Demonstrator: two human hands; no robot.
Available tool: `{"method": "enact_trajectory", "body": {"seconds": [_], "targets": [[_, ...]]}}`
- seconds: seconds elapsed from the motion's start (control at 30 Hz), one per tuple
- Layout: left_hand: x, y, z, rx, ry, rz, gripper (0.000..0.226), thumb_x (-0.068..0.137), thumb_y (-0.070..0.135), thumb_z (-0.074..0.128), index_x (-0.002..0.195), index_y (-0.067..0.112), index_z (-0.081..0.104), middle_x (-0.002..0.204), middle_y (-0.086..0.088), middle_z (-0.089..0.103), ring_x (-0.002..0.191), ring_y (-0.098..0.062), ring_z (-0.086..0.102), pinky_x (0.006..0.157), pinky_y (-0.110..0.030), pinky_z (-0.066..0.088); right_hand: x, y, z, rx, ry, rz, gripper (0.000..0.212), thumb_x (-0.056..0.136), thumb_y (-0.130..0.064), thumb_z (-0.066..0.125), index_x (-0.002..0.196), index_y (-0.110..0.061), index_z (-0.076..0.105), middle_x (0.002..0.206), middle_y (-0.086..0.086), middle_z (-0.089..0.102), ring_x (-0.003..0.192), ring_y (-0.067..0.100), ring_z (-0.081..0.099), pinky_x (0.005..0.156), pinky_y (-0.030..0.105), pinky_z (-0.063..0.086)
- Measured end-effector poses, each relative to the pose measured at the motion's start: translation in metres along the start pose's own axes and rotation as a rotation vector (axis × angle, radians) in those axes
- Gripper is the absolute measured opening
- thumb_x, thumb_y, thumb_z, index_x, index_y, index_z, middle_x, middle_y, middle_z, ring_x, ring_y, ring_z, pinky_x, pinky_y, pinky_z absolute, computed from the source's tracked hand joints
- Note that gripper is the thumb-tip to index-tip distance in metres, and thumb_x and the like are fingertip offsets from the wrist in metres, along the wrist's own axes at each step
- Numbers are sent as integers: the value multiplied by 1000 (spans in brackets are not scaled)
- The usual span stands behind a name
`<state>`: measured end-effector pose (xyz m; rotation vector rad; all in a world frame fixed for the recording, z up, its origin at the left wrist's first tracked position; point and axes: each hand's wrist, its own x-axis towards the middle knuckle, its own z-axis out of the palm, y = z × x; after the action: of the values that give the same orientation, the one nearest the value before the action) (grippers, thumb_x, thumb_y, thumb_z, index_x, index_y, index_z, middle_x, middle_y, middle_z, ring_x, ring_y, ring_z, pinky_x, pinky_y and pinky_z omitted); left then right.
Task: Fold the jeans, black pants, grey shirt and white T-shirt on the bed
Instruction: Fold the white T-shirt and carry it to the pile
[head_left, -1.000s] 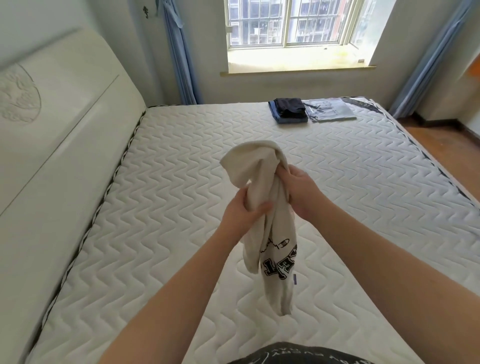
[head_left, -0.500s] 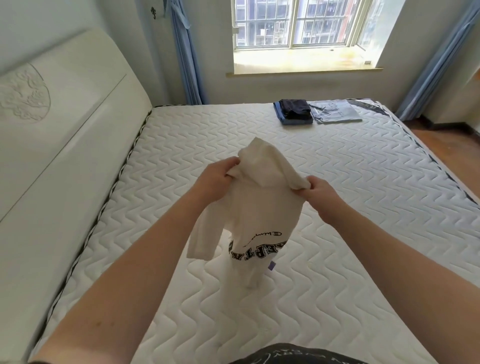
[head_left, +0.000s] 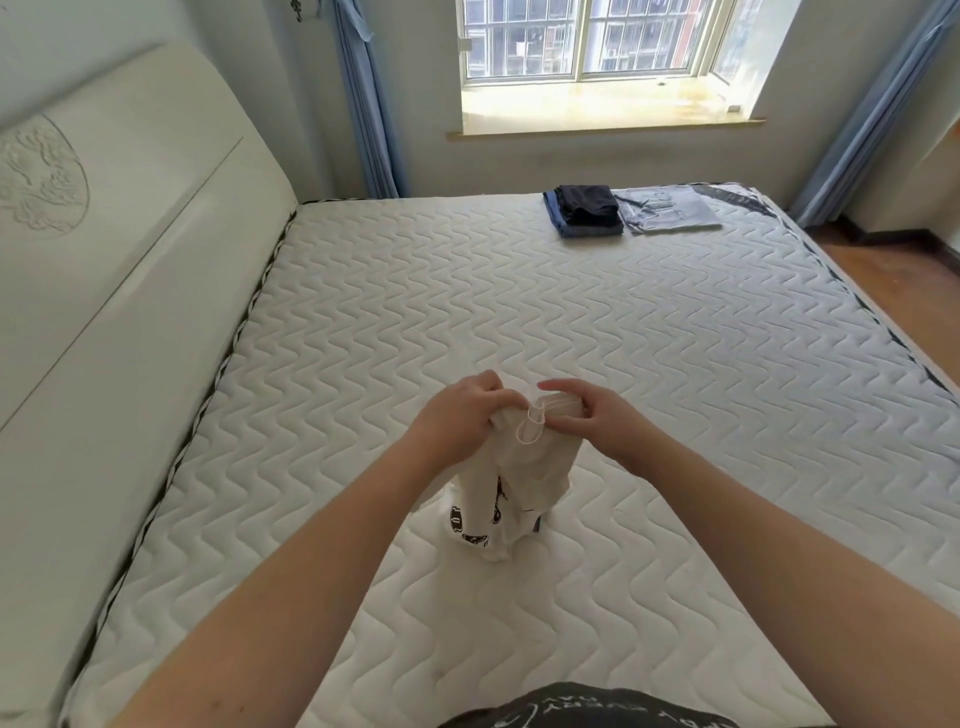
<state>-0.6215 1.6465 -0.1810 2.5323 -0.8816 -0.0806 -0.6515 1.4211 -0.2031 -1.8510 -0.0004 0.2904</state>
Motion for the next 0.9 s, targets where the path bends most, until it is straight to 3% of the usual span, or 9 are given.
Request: {"method": "enact_trajectory", "body": {"seconds": [0.1, 0.2, 0.37, 0.47, 0.57, 0.67, 0.8, 0.9], "targets": [[-2, -6, 4, -1, 55, -53, 56, 79, -5, 47, 125, 23, 60, 114, -2, 61, 103, -24, 56, 79, -31, 44, 0, 3, -5, -261, 136, -62, 22, 83, -27, 74, 103, -36, 72, 96, -12, 71, 91, 5, 64, 76, 17, 48], [-4, -17, 6, 62, 113, -90, 52, 82, -2, 48, 127, 20, 58, 117, -3, 64, 106, -26, 57, 83, -34, 44, -3, 6, -16, -445, 208, -86, 21, 83, -27, 73, 103, -34, 72, 92, -16, 70, 88, 3, 60, 72, 7, 39], [-10, -38, 11, 162, 54, -142, 36, 87, 4, 49, 118, 18, 61, 109, -5, 63, 106, -28, 55, 81, -40, 47, -11, 13, -39, -520, 246, -66, 21, 82, -22, 73, 97, -36, 71, 77, -22, 63, 74, -5, 56, 65, 3, 36], [-9, -43, 14, 176, 51, -139, 35, 87, 3, 51, 117, 15, 63, 110, -6, 63, 108, -27, 52, 83, -40, 46, -17, 19, -48, -564, 224, -78, 22, 83, -29, 74, 99, -43, 68, 81, -21, 63, 79, 0, 57, 67, 6, 36], [-5, -42, 17, 203, 2, -148, 23, 84, 6, 52, 103, 12, 64, 97, -8, 62, 97, -30, 57, 73, -37, 46, -21, 24, -50, -655, 67, -58, 45, 85, -31, 71, 126, -45, 57, 101, -19, 56, 95, 5, 52, 79, 21, 35], [-1, -39, 21, 216, -49, -152, 14, 83, 13, 53, 94, 14, 62, 91, -6, 61, 88, -31, 59, 66, -33, 43, -24, 29, -46, -806, -74, -19, 53, 90, -28, 62, 135, -50, 45, 99, -13, 50, 92, 13, 51, 79, 30, 39], [-1, -35, 28, 164, -38, -180, 12, 83, 22, 56, 92, 18, 63, 89, -5, 64, 86, -30, 59, 63, -30, 35, -27, 37, -39, -901, -54, 27, 29, 87, -26, 58, 117, -30, 56, 102, -1, 61, 97, 25, 57, 74, 30, 41], [-3, -37, 32, 193, -33, -245, 18, 83, 32, 57, 76, 18, 50, 80, -7, 63, 79, -32, 59, 59, -30, 32, -29, 42, -43, -971, 3, 85, 29, 86, -44, 65, 104, -23, 58, 89, -1, 60, 88, 24, 57, 68, 31, 39]]}}
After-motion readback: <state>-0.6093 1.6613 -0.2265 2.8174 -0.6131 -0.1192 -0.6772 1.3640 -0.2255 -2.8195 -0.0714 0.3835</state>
